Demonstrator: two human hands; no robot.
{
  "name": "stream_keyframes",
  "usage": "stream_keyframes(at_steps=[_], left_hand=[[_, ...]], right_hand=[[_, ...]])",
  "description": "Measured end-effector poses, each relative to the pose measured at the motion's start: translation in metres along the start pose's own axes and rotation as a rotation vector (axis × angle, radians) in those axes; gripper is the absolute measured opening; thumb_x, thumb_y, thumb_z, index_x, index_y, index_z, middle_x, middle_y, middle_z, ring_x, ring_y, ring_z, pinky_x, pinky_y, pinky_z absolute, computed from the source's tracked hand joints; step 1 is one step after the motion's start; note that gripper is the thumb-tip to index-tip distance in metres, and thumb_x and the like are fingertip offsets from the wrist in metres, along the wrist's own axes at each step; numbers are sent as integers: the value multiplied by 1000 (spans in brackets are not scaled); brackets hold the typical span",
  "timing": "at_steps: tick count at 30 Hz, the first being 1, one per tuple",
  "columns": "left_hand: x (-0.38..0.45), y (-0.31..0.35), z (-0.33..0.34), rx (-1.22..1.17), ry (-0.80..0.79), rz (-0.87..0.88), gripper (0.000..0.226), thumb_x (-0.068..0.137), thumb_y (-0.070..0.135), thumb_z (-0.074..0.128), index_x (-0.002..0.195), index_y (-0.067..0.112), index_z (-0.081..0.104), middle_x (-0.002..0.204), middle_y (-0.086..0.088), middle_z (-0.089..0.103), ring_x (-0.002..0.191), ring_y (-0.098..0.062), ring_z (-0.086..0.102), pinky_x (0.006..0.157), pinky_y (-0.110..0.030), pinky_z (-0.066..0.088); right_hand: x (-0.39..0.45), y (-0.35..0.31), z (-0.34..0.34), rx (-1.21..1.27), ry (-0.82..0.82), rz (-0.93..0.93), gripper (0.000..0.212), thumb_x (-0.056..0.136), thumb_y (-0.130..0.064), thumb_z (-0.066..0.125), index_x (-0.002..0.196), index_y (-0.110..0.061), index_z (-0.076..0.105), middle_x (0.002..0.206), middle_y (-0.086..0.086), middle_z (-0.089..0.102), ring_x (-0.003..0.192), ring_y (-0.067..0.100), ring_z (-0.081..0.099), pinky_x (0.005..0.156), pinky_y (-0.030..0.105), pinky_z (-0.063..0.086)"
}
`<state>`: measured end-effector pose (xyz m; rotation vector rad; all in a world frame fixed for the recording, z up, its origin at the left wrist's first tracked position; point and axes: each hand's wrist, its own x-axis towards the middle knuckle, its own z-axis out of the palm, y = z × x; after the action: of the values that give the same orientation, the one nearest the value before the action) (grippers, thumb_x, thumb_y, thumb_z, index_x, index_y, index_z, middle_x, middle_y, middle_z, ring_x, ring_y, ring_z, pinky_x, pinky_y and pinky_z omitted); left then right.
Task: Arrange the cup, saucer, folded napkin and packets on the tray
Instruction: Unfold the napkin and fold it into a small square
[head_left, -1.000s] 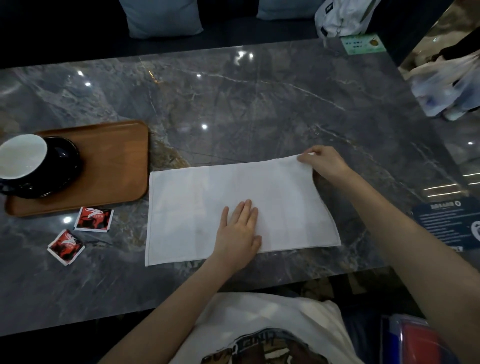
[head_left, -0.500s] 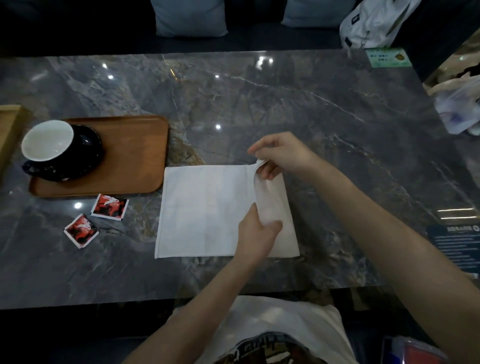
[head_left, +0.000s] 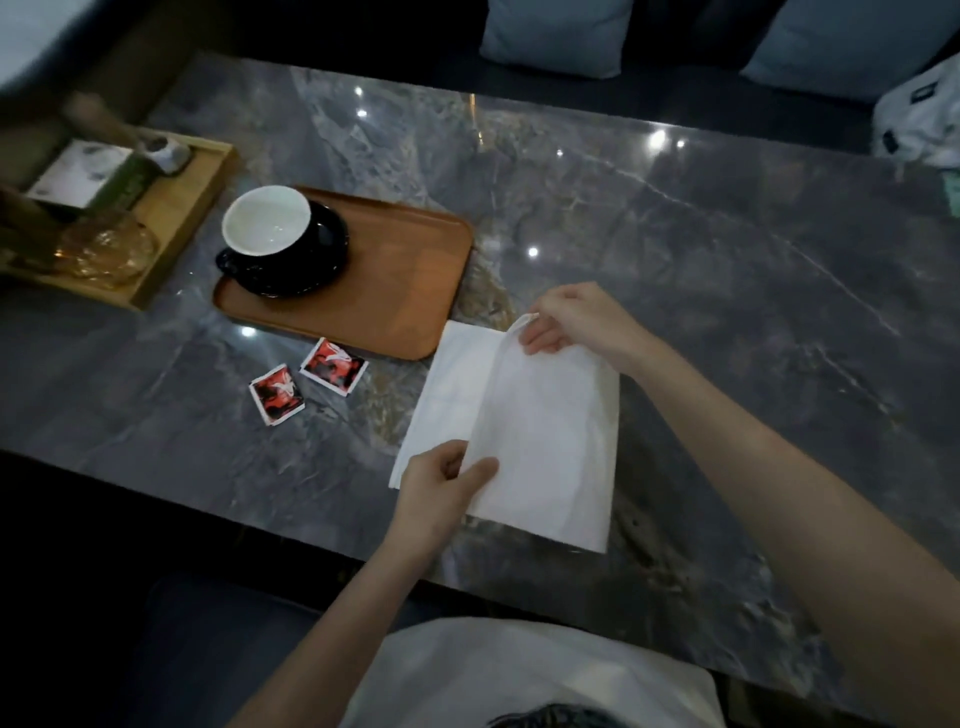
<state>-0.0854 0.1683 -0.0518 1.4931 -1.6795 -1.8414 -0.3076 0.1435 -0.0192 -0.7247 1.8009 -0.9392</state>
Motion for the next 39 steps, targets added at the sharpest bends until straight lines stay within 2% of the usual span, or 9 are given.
stream_keyframes(at_steps=[2,6,12,19,25,28,32,34,39], left_hand=[[3,-3,-9,-41,29,-16,7,80,13,68,73,15,70,63,8,71,61,-10,66,51,-20,52],[10,-14,-27,-53,108,-63,11,79,11,69,72,19,69,68,4,71,65,-13,67,59,-29,54],[22,-32,-44,189,244,-94,13,85,14,60,94,9,69,64,-4,63,53,-10,60,58,-25,53],[27,-37,-48,459,285,-41,20,86,18,58,101,8,68,97,-10,68,87,-25,63,80,-33,50],[32,-42,-53,486,366,-5,8,82,14,63,81,8,68,83,-3,57,73,-17,54,67,-20,36],[37,-40,-59,469,348,-33,10,79,14,66,69,16,64,72,0,61,67,-16,55,66,-29,45],[40,-34,-57,574,313,-79,12,77,15,65,74,14,53,81,-7,60,73,-25,57,63,-37,50],[42,-29,-52,669,328,0,14,75,10,63,82,9,51,89,-10,55,77,-28,53,63,-38,47],[60,-15,-19,851,276,466,20,71,1,66,91,3,63,97,-18,64,86,-36,61,70,-41,51]], right_hand=[[9,-1,9,-102,-25,-45,13,81,-5,55,90,-2,64,76,13,70,65,16,67,62,22,51],[31,-1,27,-337,-17,-225,9,84,-13,60,83,-8,67,60,-1,59,52,2,51,48,6,37],[61,7,53,-634,4,-282,17,87,-24,57,88,-11,68,80,2,58,103,24,48,88,32,37],[77,14,74,-661,-1,-126,20,90,-25,51,91,-10,64,97,15,67,94,32,59,82,38,45],[84,14,81,-651,42,-89,20,90,-23,48,97,-12,64,100,17,67,96,34,59,83,37,44],[85,16,83,-653,55,-86,20,90,-22,48,99,-12,63,101,18,67,96,35,59,81,37,45],[83,19,89,-774,142,-142,25,85,-15,54,109,-11,59,112,14,62,108,32,50,90,38,39],[72,21,91,-775,255,-219,30,84,-12,56,114,-12,55,118,11,57,114,28,44,95,37,34],[18,48,92,-561,527,-356,24,86,-2,50,107,-8,59,113,11,61,112,29,51,97,37,36]])
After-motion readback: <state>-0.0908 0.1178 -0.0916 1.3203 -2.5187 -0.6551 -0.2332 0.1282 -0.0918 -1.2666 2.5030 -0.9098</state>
